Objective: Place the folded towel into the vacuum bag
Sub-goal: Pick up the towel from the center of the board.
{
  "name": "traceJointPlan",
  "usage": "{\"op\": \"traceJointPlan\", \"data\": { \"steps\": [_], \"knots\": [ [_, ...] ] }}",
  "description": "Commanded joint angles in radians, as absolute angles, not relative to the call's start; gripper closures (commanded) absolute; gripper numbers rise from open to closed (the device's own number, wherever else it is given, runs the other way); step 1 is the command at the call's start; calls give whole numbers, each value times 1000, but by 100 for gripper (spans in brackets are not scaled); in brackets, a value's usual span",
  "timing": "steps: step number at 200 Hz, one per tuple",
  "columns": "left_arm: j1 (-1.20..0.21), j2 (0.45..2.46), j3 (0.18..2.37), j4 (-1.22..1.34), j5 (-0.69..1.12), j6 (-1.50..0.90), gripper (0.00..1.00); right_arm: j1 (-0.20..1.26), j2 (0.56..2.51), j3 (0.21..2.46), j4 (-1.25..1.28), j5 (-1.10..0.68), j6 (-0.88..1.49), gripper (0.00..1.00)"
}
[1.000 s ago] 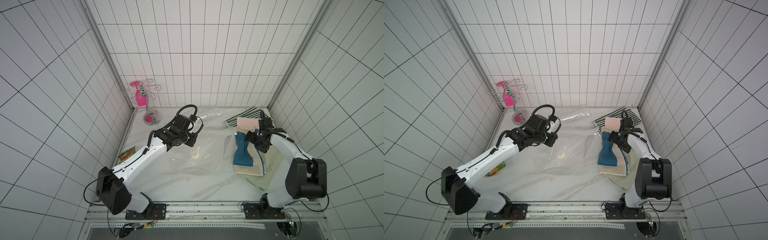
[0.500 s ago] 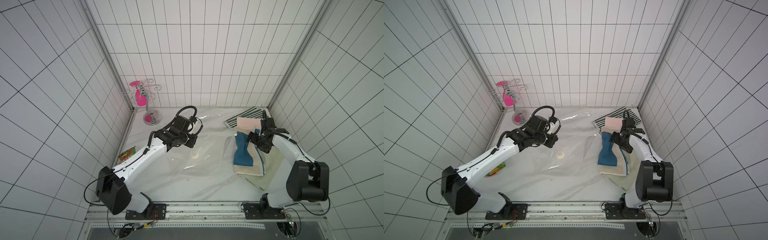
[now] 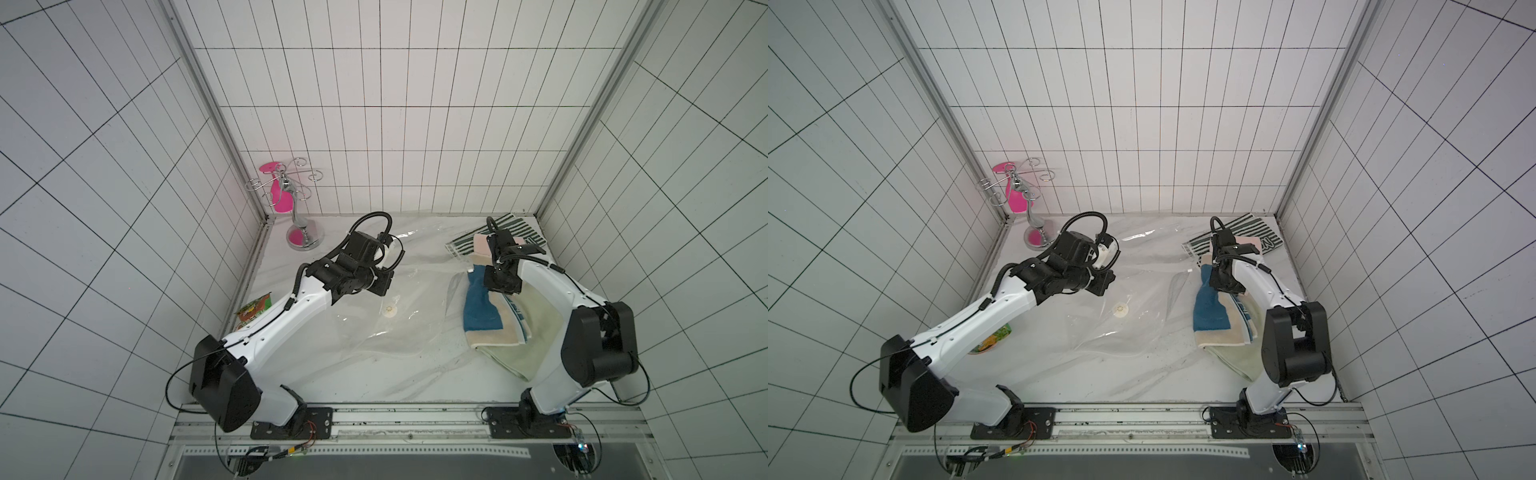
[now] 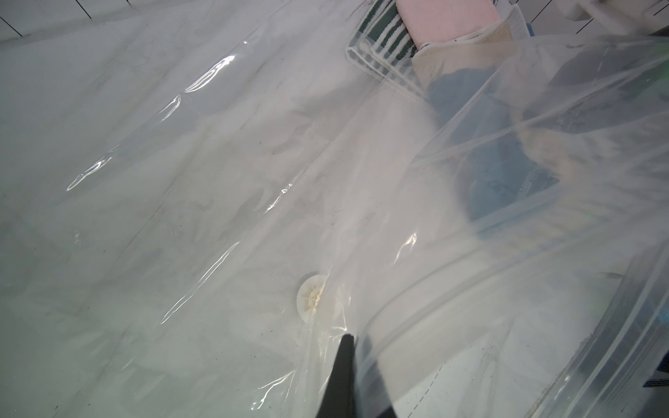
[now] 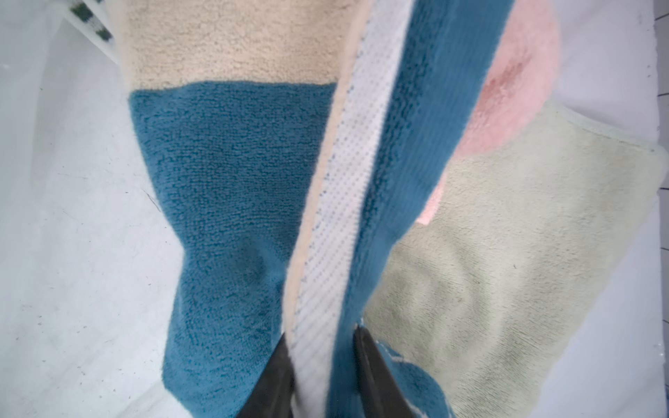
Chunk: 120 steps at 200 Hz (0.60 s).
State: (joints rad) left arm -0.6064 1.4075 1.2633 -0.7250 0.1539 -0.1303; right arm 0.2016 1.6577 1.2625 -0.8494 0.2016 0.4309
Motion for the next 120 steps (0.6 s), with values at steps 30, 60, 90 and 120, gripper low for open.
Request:
{"op": "traceJointPlan", "data": {
  "steps": [30,60,90,120],
  "knots": [
    [-576,1310,1199,-706,111,-149,100,256,1728,1293,-846,210,487,41],
    [-545,1258,1178,-707,104,-162,100,301,1748,1312,-841,206,501,26],
    [-537,1247,1177,-712,103,-164,100,334,1769,1318,-829,186,524,12],
    [-531,1258,1178,-703,111,-166,100,362,1777,1324,-800,144,540,3]
  ]
}}
